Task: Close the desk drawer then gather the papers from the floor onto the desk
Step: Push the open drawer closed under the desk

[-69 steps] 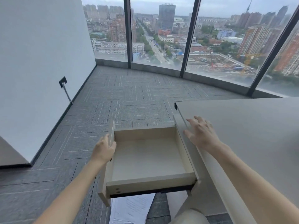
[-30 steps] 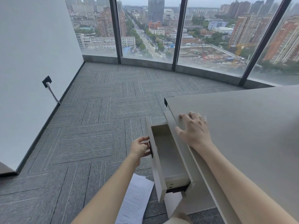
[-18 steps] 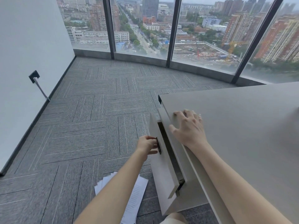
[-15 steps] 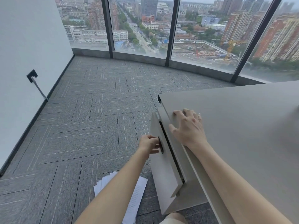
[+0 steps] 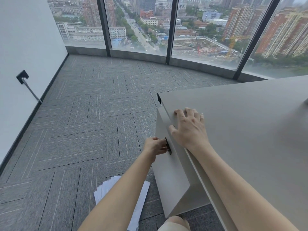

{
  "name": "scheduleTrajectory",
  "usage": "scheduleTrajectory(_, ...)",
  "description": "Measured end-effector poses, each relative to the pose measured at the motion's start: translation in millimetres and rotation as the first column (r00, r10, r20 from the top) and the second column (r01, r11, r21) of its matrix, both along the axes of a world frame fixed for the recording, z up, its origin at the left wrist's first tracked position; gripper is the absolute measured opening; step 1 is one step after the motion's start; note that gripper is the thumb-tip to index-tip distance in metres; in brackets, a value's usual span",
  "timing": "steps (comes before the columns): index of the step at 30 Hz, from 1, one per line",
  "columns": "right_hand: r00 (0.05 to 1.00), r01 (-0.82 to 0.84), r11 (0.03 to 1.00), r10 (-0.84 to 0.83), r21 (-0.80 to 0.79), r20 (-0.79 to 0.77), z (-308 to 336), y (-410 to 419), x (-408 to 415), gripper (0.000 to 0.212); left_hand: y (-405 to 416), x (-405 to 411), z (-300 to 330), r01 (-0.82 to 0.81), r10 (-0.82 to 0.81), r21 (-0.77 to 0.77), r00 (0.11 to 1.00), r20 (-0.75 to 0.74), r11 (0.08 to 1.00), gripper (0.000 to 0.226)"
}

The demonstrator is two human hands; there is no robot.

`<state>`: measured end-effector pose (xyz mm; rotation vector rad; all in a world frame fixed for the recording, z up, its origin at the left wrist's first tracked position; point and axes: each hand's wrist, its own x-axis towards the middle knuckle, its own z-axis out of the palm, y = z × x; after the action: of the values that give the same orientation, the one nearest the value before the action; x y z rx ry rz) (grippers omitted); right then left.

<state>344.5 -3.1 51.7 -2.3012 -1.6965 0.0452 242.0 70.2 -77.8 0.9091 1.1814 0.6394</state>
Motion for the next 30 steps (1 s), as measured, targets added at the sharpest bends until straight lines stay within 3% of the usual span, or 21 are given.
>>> scheduleTrajectory(6, 1.0, -0.007, 1.0, 0.007, 0.003, -0.018, 3, -3, 0, 0.051, 3, -8, 1, 0.091, -0.092, -0.094, 0.996, -0.006, 0.991, 0.007)
scheduleTrajectory(11, 1.0, -0.008, 1.0, 0.008, 0.004, -0.022, 3, -3, 1, 0.051, 7, 4, 5, 0.095, -0.111, -0.181, 0.991, -0.077, 0.979, 0.023)
scheduleTrajectory(14, 1.0, -0.007, 1.0, 0.007, 0.007, -0.023, 2, -2, 1, 0.052, 8, 7, 4, 0.083, -0.091, -0.276, 0.996, -0.018, 0.958, 0.027)
scheduleTrajectory(22, 1.0, -0.007, 1.0, 0.007, 0.009, -0.016, 1, -2, 2, 0.052, 16, 9, 15, 0.149, -0.209, -0.425, 0.973, -0.098, 0.893, 0.035)
scheduleTrajectory(30, 1.0, -0.012, 1.0, 0.012, 0.012, -0.019, 2, -3, 2, 0.053, 13, 10, 19, 0.167, -0.243, -0.307, 0.943, -0.229, 0.937, 0.031)
